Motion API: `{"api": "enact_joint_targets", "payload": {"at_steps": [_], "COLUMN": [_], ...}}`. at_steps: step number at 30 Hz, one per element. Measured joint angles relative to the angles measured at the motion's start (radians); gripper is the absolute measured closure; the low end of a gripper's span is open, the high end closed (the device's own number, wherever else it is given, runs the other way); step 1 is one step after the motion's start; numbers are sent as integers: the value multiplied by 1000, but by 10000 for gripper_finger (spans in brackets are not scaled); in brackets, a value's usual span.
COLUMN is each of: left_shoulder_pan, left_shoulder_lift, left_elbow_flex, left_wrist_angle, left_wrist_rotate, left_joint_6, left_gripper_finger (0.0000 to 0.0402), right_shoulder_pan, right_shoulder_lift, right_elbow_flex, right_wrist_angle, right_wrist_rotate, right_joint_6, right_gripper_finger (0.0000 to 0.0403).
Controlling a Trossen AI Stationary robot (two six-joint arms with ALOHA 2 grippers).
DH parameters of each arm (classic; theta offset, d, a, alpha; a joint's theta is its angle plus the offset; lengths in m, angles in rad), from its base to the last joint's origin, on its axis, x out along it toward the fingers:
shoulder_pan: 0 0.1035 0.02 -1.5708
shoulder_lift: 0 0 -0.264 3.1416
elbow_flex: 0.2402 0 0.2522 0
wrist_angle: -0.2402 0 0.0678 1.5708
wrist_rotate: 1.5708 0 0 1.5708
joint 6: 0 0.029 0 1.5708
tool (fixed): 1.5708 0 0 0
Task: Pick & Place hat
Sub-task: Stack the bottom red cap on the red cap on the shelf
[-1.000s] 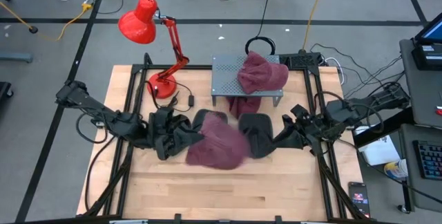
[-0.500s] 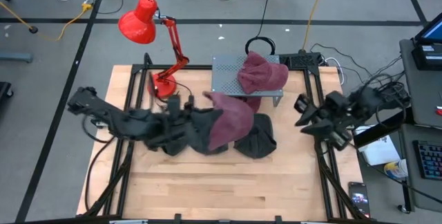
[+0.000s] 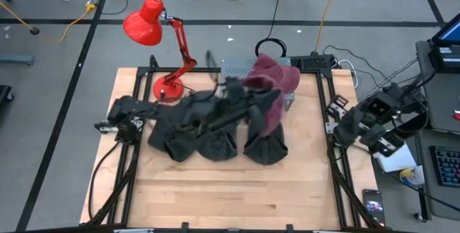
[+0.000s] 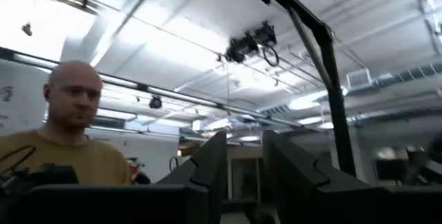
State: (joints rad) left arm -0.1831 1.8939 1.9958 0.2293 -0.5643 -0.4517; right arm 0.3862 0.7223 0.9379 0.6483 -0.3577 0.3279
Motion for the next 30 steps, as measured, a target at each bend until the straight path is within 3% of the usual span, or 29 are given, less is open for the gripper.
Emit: {"api": "enact_joint_targets", "payload": {"at_steps": [5,15,23,30], "left_shoulder_pan": [107,298,372,395], "left_shoulder_lift": [65,66,65,65], "left_elbow_flex": [72,77,77,77], "left_wrist_angle": [-48,-157,-234,-284], "left_wrist_rotate": [166,423,529,564], "left_joint_6": [-4,98,279,537], "left_gripper_finger": [368,368,368,368], "right_shoulder_pan": [0,0,0,0], "right_shoulder_lift": [0,9,32,63], "right_elbow_flex": [0,0,0,0], "right_wrist_angle": [54,58,58,57], "right_wrist_rotate": [-13,-13,-12,-11], "right_joint_6": [3,-7,-64,-151], "right_gripper_finger": [319,319,321,322]}}
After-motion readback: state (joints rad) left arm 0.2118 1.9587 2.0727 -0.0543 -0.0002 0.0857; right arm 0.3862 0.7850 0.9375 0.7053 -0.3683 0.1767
